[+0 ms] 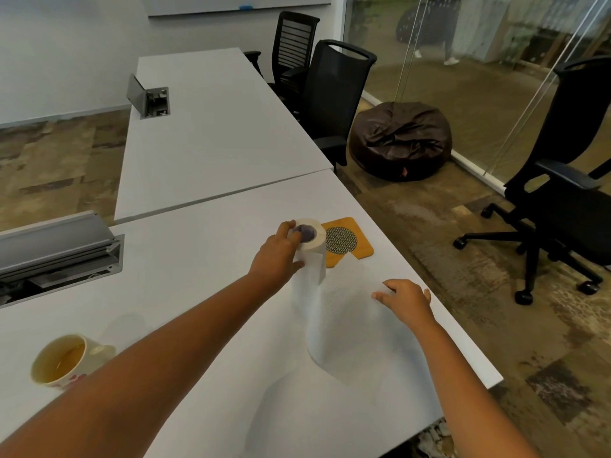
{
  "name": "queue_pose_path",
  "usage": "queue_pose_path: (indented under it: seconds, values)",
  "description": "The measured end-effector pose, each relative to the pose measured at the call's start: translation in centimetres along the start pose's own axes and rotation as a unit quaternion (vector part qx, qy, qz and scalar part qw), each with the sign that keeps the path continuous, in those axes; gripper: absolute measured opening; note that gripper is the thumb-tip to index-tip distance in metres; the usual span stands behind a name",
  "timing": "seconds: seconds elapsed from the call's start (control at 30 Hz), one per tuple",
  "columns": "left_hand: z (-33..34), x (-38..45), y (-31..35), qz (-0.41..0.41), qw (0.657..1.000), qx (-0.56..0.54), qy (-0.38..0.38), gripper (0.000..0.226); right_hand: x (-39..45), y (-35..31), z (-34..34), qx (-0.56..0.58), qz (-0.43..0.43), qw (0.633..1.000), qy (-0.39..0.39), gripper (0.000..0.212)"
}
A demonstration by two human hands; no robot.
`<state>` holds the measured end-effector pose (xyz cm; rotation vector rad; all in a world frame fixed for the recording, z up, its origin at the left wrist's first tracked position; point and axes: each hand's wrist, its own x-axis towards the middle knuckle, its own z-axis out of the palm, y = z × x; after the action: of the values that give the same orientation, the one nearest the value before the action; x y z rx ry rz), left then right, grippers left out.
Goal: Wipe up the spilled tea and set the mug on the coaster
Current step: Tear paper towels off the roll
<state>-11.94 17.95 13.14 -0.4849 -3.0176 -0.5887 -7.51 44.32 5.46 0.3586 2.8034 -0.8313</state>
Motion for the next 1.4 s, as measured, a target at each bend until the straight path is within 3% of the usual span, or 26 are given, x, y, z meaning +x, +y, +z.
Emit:
queue_pose_path:
  seconds: [0.13,0.47,0.73,0.87,1.0,1.13,1.27,1.4]
  values:
    - [0.0,0.1,0.0,-0.003,1.0,0.004,-0.003,0.063,0.1,0.6,0.5,0.03,0.015,0.999,0.003,0.036]
    - [0.2,0.2,0.1,0.002,0.999,0.018,0.031,0.053,-0.2,1.8,0.3,0.03,0.069,0.997,0.035,0.044]
    - [0.2,0.4,0.0,-0.005,0.999,0.012,0.037,0.057,-0.5,2.1,0.7,0.057,0.073,0.995,-0.043,0.065]
    - [0.2,0.4,0.0,-0.014,0.999,0.009,0.043,0.055,-0.8,2.8,0.9,0.07,0.089,0.993,-0.022,0.058]
    - [0.3,0.4,0.2,-0.007,0.999,0.009,0.046,0.056,-1.1,3.5,0.9,0.095,0.108,0.99,0.006,0.034]
    - [0.3,0.4,0.3,-0.013,0.999,0.009,0.048,0.056,-1.3,4.4,0.8,0.125,0.121,0.985,0.013,0.03]
    - [0.2,0.5,0.3,-0.022,0.998,0.012,0.053,0.055,-1.7,4.6,1.2,0.123,0.13,0.983,-0.043,0.068]
    - [0.2,0.5,0.2,-0.036,0.998,0.02,0.052,0.055,-2.0,5.3,1.6,0.144,0.138,0.98,-0.025,0.067]
